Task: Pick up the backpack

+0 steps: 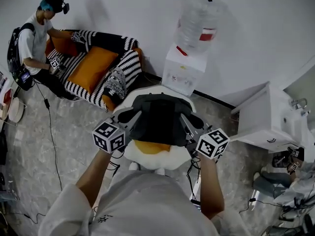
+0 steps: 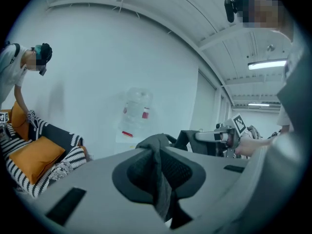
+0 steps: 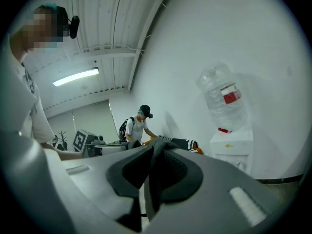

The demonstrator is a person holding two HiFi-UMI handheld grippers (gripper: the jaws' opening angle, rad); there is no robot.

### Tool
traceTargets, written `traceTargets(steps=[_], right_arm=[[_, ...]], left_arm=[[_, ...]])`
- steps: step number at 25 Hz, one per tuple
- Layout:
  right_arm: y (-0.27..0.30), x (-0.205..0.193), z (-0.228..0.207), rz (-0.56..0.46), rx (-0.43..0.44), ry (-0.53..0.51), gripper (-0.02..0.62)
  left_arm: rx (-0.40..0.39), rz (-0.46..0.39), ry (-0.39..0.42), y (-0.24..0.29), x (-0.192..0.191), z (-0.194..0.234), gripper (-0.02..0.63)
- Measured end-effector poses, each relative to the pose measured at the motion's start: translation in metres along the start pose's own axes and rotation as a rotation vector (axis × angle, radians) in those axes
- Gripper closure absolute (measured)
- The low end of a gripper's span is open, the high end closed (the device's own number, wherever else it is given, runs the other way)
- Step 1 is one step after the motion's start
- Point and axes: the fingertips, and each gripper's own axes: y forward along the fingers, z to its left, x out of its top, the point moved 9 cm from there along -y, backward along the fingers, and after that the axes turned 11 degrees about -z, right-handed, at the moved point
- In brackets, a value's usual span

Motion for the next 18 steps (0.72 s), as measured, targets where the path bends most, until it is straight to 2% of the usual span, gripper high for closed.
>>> traceTargets(steps=[12, 18], right_arm=[[0.017, 0.025, 0.020, -0.073, -0.011, -0.027, 0.551], [0.022, 0.045, 0.028, -0.108, -0.003, -0.073, 0.551]], left_arm=[[-0.089, -0.045, 0.063, 0.003, 0.041, 0.021, 0.574], [-0.124, -0.079, 0.108, 0.006, 0.065, 0.023, 0.574]])
